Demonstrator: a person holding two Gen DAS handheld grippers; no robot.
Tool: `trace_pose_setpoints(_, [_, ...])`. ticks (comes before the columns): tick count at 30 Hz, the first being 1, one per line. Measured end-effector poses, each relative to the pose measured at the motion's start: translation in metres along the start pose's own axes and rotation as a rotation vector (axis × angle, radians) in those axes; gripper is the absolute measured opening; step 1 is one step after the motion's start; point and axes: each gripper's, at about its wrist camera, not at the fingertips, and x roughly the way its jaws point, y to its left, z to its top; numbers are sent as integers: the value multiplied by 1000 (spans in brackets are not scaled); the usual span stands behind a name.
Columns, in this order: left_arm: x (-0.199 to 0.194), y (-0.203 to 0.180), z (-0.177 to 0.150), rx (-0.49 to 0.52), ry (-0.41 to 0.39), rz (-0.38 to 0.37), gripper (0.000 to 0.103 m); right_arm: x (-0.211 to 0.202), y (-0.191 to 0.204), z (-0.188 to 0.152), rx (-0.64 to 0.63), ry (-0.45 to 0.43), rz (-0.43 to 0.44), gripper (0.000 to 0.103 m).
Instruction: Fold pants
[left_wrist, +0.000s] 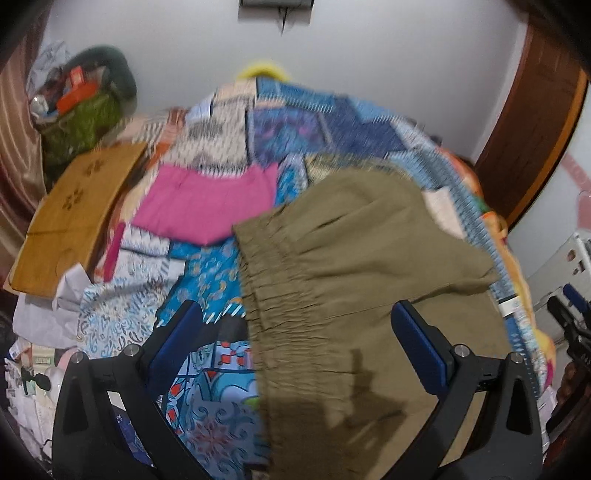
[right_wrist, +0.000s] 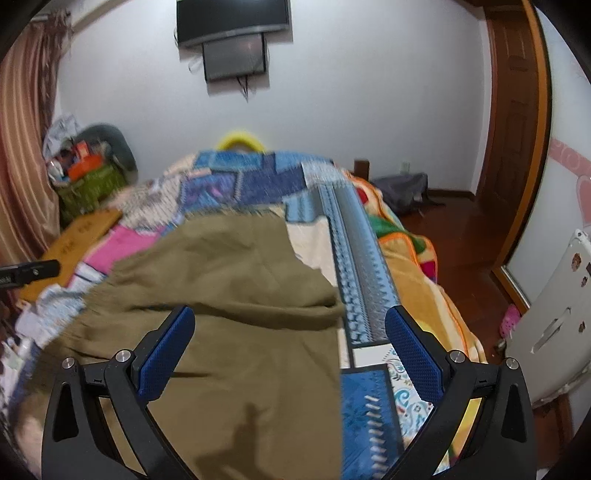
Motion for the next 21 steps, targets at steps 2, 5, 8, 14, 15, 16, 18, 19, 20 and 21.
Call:
trace_pose_setpoints(2, [17,5,-1,2,48,6,103,18,-5,-1,-13,41,-5,102])
trace_pose_setpoints(5, [38,6,-4,48,111,18,103,48,-14,-2,-35,104,-16,102])
trace_pose_setpoints(8, [52,7,-3,74,131,20,103,73,-23,-5,-46,165,-16,102])
trace_pose_setpoints(14, [76,8,-4,98,202,-26,88,110,-31,-12,-26,275,51,93])
trace_pose_setpoints(15, [78,8,-4,101,210,-41,84,115,-31,-13,-31,281,58,92])
trace_pose_setpoints(16, [78,7,-5,102,209,-56,81,120,-31,-13,-38,285,55,91])
trace_pose_setpoints(18, [77,4,-5,117,202,-75,73,130,-31,-15,-50,298,43,83])
trace_pose_setpoints(19, [77,3,-5,125,201,-83,70,135,-32,-15,-50,304,47,77])
trace_pose_setpoints(20, [76,2,-5,129,200,-87,65,140,-33,-16,-45,313,55,75])
trace_pose_setpoints(21, [76,1,-6,136,199,-94,62,145,-35,-17,-31,335,74,74])
